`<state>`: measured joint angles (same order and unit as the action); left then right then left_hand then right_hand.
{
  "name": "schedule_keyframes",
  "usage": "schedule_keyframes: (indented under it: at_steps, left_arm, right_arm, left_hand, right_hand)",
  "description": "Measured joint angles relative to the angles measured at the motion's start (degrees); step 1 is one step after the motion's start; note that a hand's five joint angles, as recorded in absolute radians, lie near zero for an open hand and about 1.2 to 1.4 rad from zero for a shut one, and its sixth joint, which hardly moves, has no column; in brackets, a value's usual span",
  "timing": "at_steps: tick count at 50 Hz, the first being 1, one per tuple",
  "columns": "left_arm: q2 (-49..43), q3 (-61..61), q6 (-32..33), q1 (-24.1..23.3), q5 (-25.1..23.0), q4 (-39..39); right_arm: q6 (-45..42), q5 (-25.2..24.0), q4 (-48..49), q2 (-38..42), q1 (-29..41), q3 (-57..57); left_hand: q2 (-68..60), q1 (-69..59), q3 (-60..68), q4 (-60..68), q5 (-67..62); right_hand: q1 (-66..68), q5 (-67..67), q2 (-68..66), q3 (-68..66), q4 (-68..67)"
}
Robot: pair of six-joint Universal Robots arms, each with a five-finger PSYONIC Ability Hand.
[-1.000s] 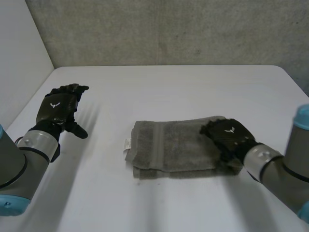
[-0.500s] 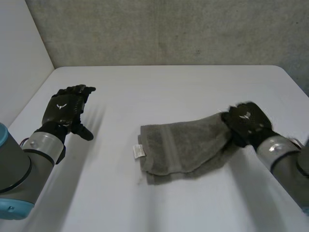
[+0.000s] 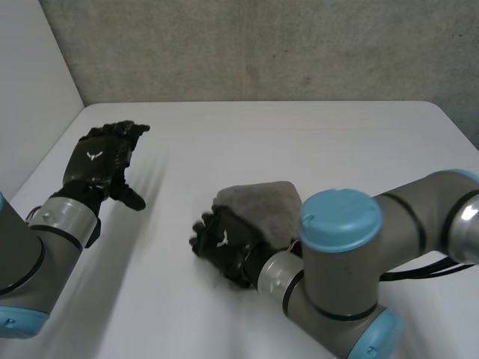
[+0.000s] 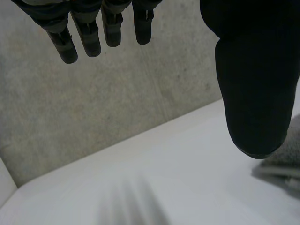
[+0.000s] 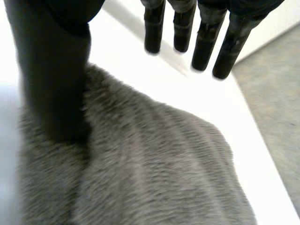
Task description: Fold the towel.
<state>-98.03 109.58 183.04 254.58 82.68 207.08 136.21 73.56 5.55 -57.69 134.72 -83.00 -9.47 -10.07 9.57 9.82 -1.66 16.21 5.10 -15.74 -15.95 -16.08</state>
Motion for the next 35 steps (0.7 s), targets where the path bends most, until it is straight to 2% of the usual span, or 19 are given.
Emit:
schedule_keyframes:
  at_steps: [8, 11, 17, 25, 29, 35]
  left_arm:
    - [1.6, -7.3, -0.3, -6.0, 4.1, -7.3]
    - [0.3, -12.3, -0.5, -10.3, 6.6, -10.7]
    - [-6.8, -22.6, -1.3, -18.6, 10.6, -16.3]
    - [-20.3, -33.5, -4.2, -26.5, 13.8, -22.5]
    - [-25.4, -36.1, -5.1, -28.2, 15.7, -23.7]
    - [-30.9, -36.6, -5.4, -29.0, 21.1, -24.4]
  right_arm:
    - [22.7, 0.3, 6.9, -11.3, -8.5, -4.7]
    - [32.2, 0.5, 8.0, -15.3, -12.8, -6.1]
    - [42.6, 1.3, 6.4, -17.9, -20.3, -8.5]
    - [44.8, 1.5, 1.4, -16.7, -24.4, -10.5]
    - [44.4, 1.0, 0.7, -14.9, -24.4, -11.4]
    - [43.4, 0.3, 0.6, -9.3, -23.6, -11.5]
  left_hand:
    - [0.0, 0.0, 0.0, 0.0, 0.0]
    - [0.0, 0.0, 0.0, 0.0, 0.0]
    - [0.0, 0.0, 0.0, 0.0, 0.0]
    - [-0.8, -0.2, 0.1, 0.0, 0.0]
    - [-1.4, -0.7, 1.3, 1.0, 0.0]
    - [-1.6, -0.8, 1.4, 1.1, 0.0]
  right_hand:
    - [-2.8, -1.6, 1.2, 1.9, 1.3]
    - [-2.8, -1.6, 1.2, 1.9, 1.3]
    - [-3.0, -1.6, 1.2, 1.9, 1.3]
    - [-3.0, -1.6, 1.2, 1.9, 1.3]
    - [-3.0, -1.6, 1.2, 1.9, 1.3]
    - [-3.0, -1.6, 1.2, 1.9, 1.3]
